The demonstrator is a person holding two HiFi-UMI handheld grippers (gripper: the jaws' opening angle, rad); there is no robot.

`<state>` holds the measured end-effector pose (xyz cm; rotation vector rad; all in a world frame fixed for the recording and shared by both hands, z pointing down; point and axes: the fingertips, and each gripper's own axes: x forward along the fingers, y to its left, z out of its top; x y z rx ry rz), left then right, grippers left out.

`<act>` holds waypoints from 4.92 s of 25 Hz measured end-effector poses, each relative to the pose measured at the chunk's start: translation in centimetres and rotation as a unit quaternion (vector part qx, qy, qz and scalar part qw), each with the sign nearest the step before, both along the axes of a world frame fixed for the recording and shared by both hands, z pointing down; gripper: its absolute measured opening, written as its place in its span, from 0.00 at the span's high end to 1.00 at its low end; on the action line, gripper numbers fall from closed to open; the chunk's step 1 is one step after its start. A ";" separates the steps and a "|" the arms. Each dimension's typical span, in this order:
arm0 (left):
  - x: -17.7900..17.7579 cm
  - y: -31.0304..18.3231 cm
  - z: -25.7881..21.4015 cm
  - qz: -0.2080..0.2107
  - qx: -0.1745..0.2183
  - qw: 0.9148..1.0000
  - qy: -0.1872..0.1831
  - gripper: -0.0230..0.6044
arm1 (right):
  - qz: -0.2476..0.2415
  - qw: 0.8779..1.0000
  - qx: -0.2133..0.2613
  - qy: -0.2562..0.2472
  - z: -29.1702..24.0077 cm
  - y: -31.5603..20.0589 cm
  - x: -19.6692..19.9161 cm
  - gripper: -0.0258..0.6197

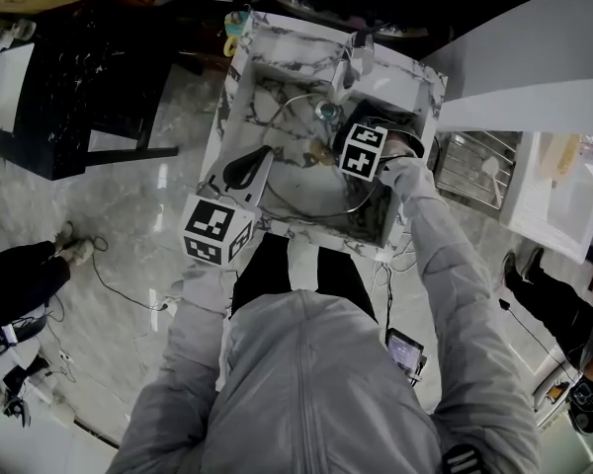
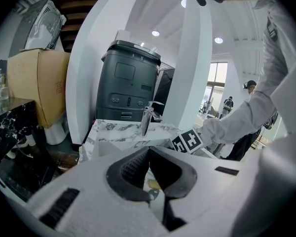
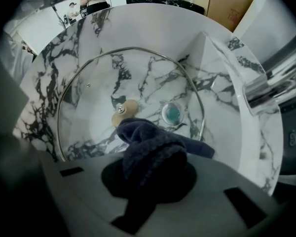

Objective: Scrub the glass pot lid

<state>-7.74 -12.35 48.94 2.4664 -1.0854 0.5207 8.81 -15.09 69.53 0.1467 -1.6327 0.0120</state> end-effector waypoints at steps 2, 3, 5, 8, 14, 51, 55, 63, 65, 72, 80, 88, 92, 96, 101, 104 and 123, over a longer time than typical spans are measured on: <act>-0.1 -0.1 0.1 0.000 -0.001 1.000 -0.001 0.92 | 0.006 1.000 0.018 -0.010 -0.2 -0.9 -0.4 0.88; -0.2 -0.2 0.2 0.000 -0.002 1.000 -0.002 0.92 | 0.008 0.999 0.028 -0.014 -0.3 -1.3 -0.6 0.88; -0.4 -0.2 0.4 -0.001 -0.005 1.000 -0.003 0.92 | 0.012 0.999 0.045 -0.021 -0.4 -2.1 -1.3 0.88; -0.8 -0.3 0.5 -0.001 -0.006 1.000 -0.005 0.92 | 0.024 0.997 0.063 -0.035 -0.7 -3.3 -2.6 0.89; -1.6 -0.8 0.4 -0.003 -0.006 1.000 -0.006 0.92 | 0.076 0.991 0.078 -0.080 -1.1 -5.0 -5.4 0.89; -2.4 0.2 0.6 0.011 -0.011 1.000 -0.006 0.92 | 0.061 0.970 -0.086 -0.219 -1.2 8.1 -15.9 0.88; -1.9 0.6 0.5 0.015 -0.012 1.000 -0.006 0.92 | 0.048 0.969 -0.113 -0.216 -1.4 9.8 -15.4 0.88; -0.4 1.1 0.3 0.023 -0.010 1.000 -0.004 0.92 | 0.043 0.958 -0.193 -0.206 -1.5 13.0 -12.7 0.88; 0.0 1.3 0.3 0.025 -0.010 1.000 -0.003 0.92 | 0.045 0.958 -0.210 -0.188 -0.9 13.8 -11.3 0.88; 1.3 1.7 0.1 0.030 -0.007 1.000 -0.002 0.92 | 0.012 0.965 -0.222 -0.138 -0.4 14.5 -7.6 0.88; 2.0 2.2 0.3 0.031 -0.009 0.999 -0.003 0.92 | 0.013 0.980 -0.160 -0.117 -0.4 11.1 -4.9 0.88; 1.9 2.1 0.3 0.028 -0.009 1.000 -0.005 0.92 | 0.072 0.983 -0.120 -0.120 -0.1 6.8 -3.4 0.88; 1.6 2.0 0.6 0.025 -0.012 1.000 -0.005 0.92 | 0.097 0.983 -0.099 -0.123 -0.1 5.0 -3.4 0.88; 1.4 1.8 0.7 0.024 -0.015 1.000 -0.005 0.92 | 0.144 0.977 -0.070 -0.144 -0.2 2.6 -3.6 0.88; 0.6 1.4 1.0 0.024 -0.018 1.000 -0.005 0.92 | 0.210 0.960 -0.047 -0.177 -0.2 0.0 -4.2 0.88; 0.2 1.1 1.1 0.027 -0.019 0.999 -0.006 0.92 | 0.217 0.959 -0.036 -0.180 -0.1 -0.4 -4.9 0.88; -0.3 1.0 0.2 0.056 -0.008 0.998 0.000 0.92 | 0.132 0.974 -0.056 -0.174 -0.2 5.5 -11.0 0.88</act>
